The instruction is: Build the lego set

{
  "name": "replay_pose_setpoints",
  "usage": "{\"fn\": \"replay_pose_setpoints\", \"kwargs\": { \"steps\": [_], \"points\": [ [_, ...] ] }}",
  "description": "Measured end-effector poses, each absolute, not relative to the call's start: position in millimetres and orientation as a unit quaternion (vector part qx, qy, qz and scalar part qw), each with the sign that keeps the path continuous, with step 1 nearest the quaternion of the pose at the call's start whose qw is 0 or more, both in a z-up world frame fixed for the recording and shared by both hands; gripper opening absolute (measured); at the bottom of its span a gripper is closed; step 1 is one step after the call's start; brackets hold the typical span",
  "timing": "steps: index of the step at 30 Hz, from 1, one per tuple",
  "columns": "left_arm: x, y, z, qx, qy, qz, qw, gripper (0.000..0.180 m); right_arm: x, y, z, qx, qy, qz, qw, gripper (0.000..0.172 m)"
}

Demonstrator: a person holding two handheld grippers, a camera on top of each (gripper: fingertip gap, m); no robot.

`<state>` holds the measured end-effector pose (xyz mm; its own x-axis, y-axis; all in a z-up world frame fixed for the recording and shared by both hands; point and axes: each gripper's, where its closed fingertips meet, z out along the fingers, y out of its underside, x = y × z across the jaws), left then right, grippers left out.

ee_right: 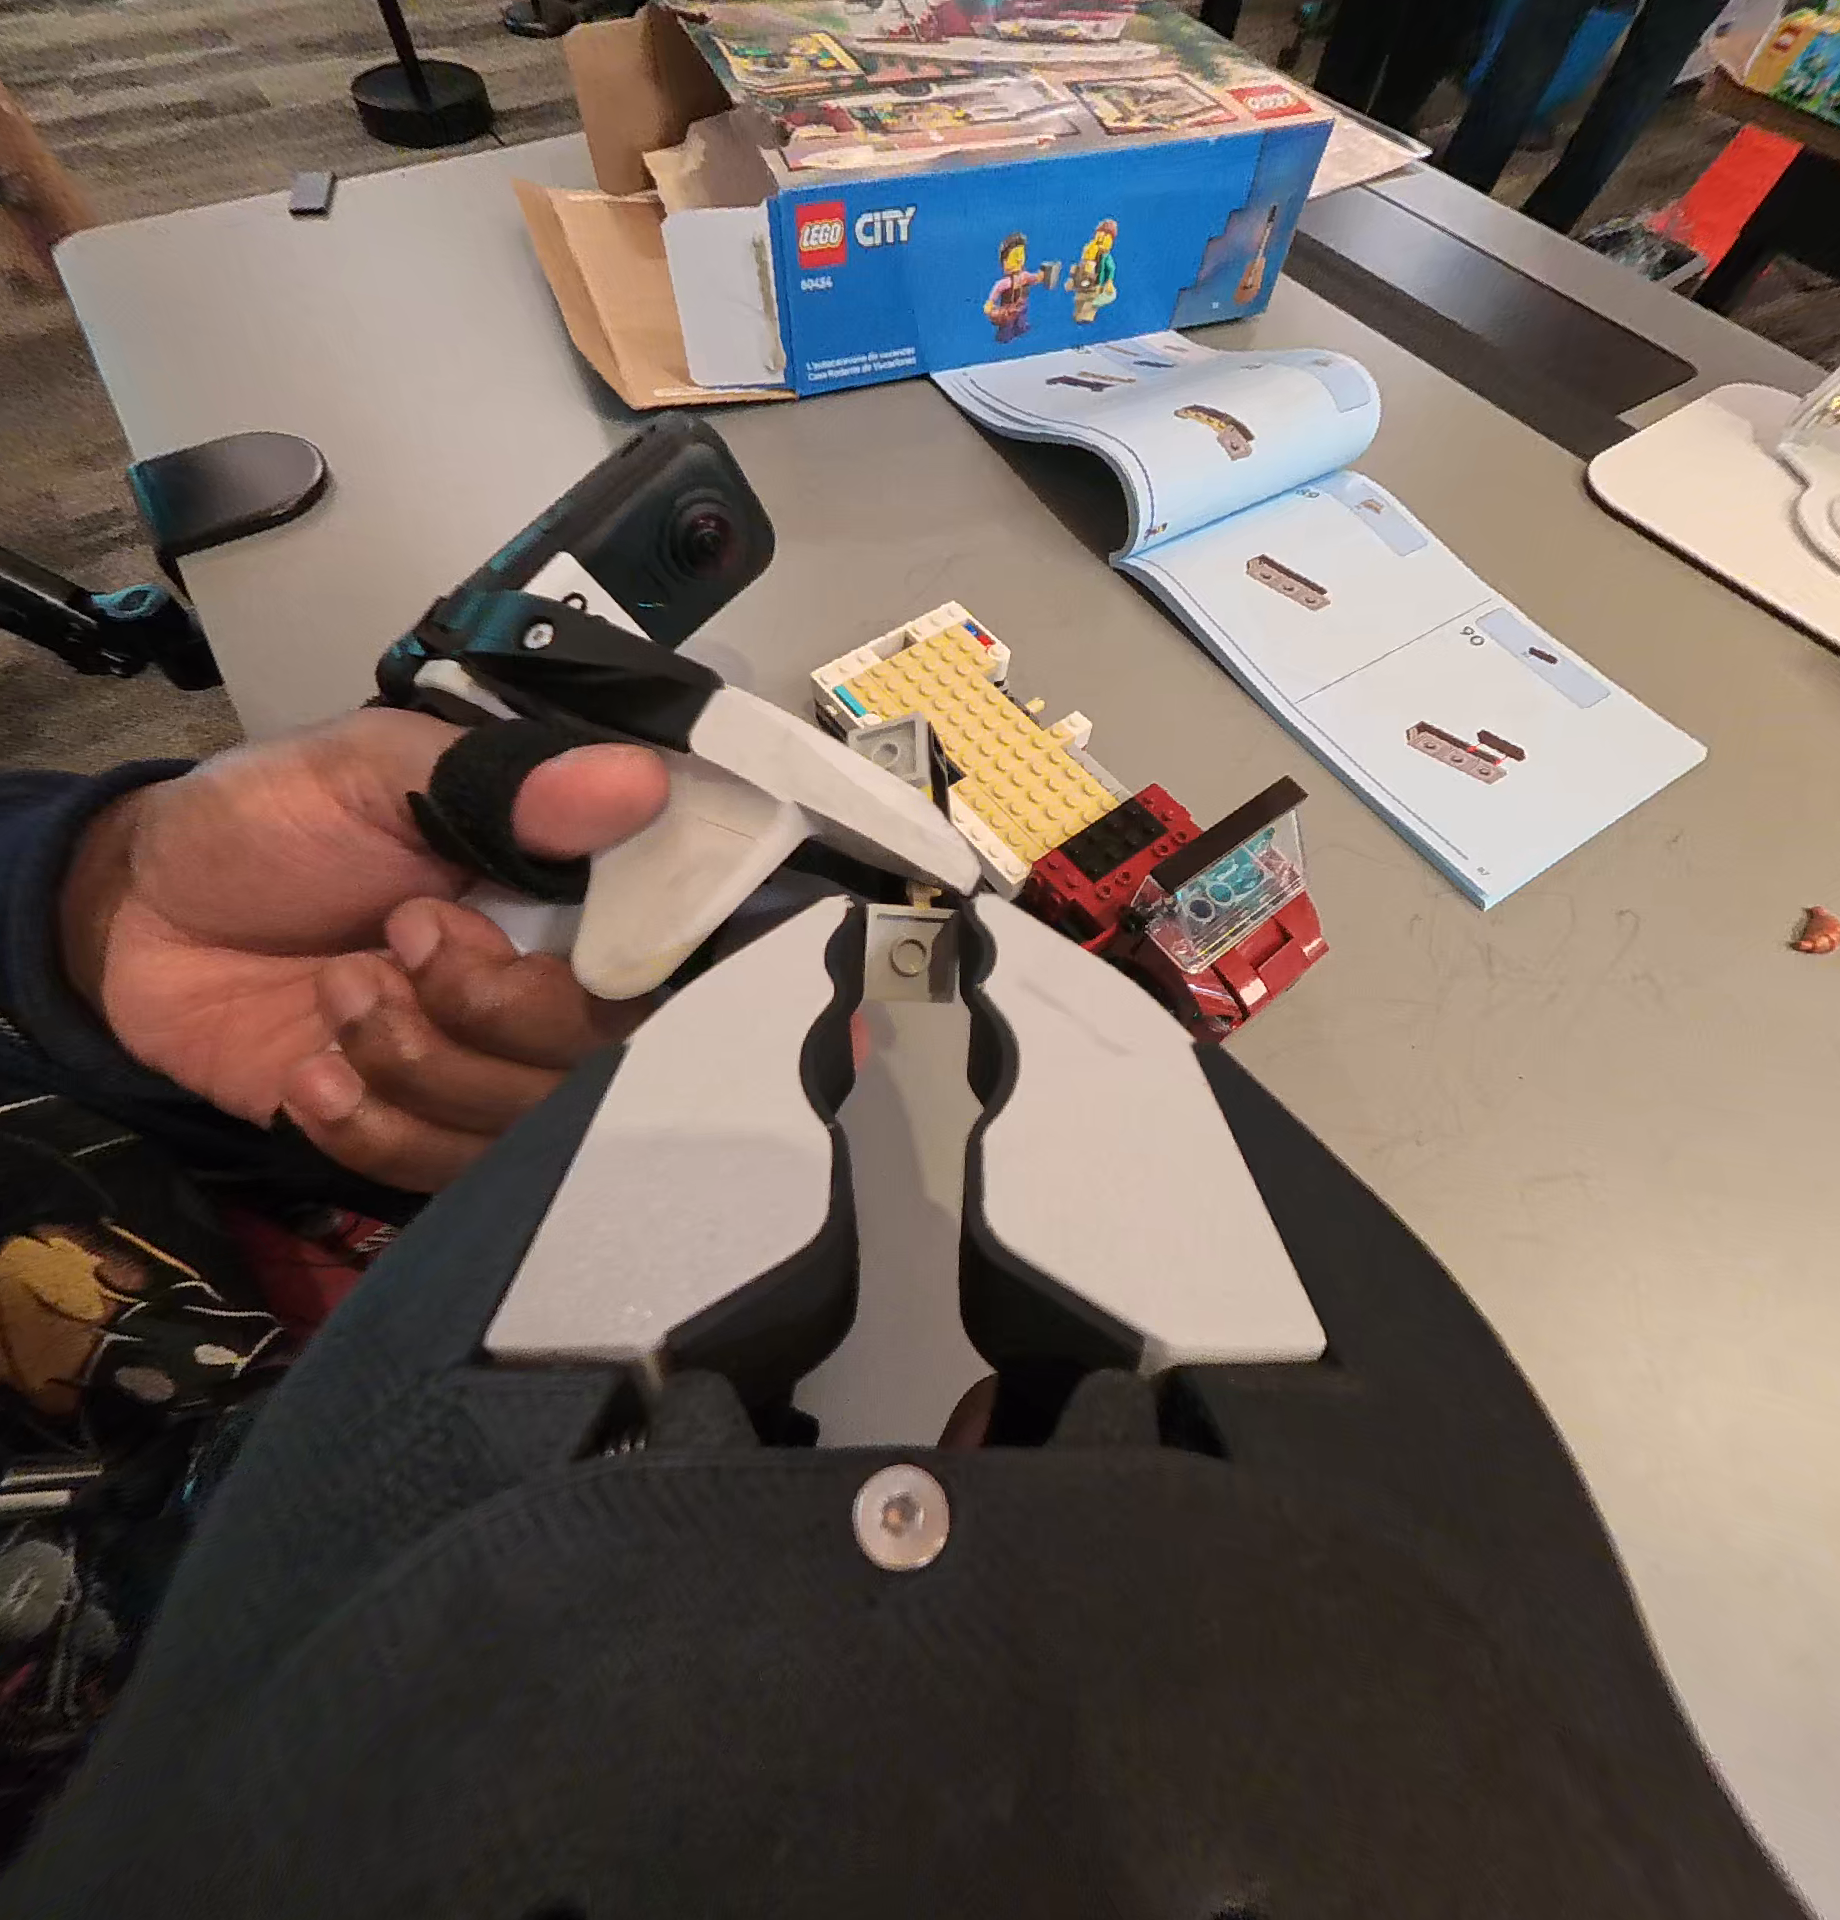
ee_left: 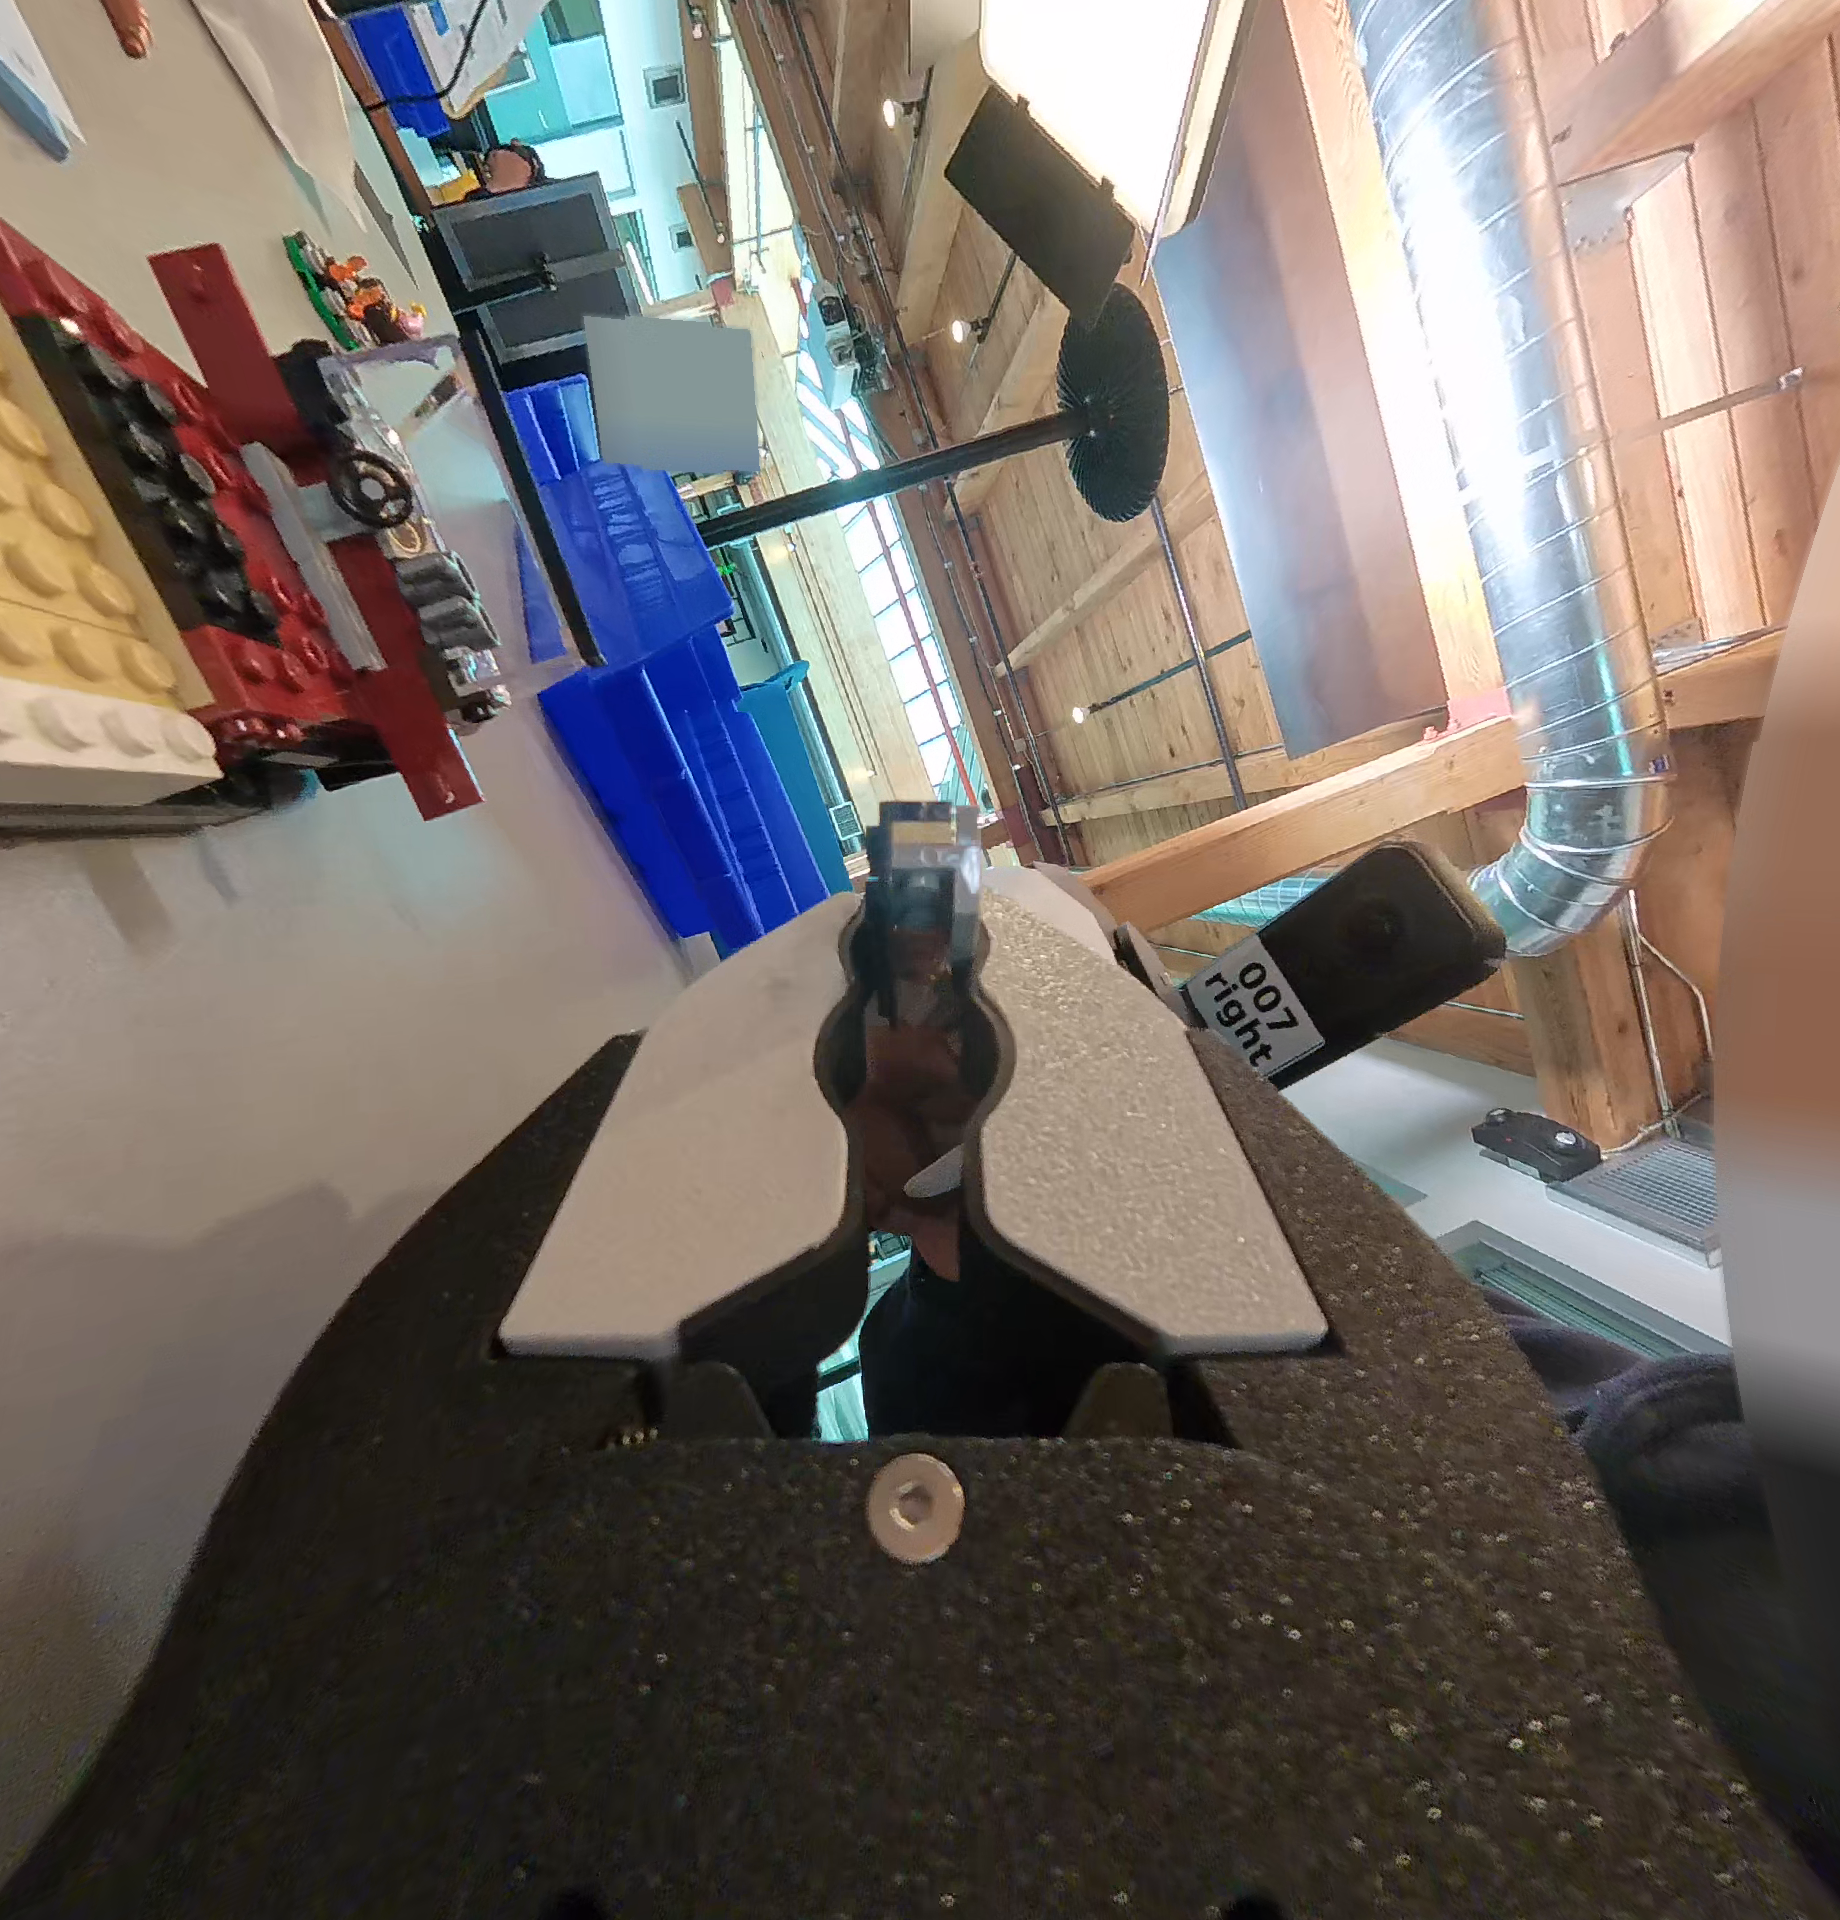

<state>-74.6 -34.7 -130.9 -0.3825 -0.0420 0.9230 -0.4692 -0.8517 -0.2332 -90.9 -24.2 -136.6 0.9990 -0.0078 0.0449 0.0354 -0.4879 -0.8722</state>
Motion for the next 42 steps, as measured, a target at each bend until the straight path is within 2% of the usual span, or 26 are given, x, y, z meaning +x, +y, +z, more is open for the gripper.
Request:
{"fn": "replay_pose_setpoints", "kwargs": {
  "steps": [8, 12, 19, 23, 31, 36, 42],
  "points": [
    [-72.6, -35.6, -132.9, 0.547, -0.244, 0.790, 0.131, 0.019, -86.5, -22.1, -141.0, -0.865, -0.033, -0.081, 0.494, 0.017],
    [-72.1, -38.9, -132.9, 0.548, -0.266, 0.784, 0.122, 0.036, -82.6, -22.6, -149.6, -0.876, -0.062, -0.120, 0.463, 0.017],
    [-73.9, -41.1, -128.1, 0.532, -0.309, 0.783, 0.090, 0.044, -80.2, -21.9, -148.7, -0.876, -0.078, -0.126, 0.458, 0.017],
    [-74.9, -41.0, -125.0, 0.520, -0.307, 0.790, 0.103, 0.051, -79.5, -21.6, -149.0, -0.880, -0.086, -0.122, 0.451, 0.017],
    [-75.9, -28.7, -117.4, 0.492, -0.256, 0.820, 0.142, 0.050, -78.6, -20.6, -148.0, -0.881, -0.095, -0.117, 0.449, 0.017],
    [-74.6, -22.7, -117.1, 0.492, -0.232, 0.827, 0.142, 0.042, -78.2, -18.3, -148.9, -0.880, -0.103, -0.132, 0.444, 0.017],
    [-72.7, -17.4, -120.0, 0.499, -0.208, 0.828, 0.150, 0.041, -80.0, -12.7, -138.4, -0.868, -0.097, -0.144, 0.466, 0.017]
  ]
}}
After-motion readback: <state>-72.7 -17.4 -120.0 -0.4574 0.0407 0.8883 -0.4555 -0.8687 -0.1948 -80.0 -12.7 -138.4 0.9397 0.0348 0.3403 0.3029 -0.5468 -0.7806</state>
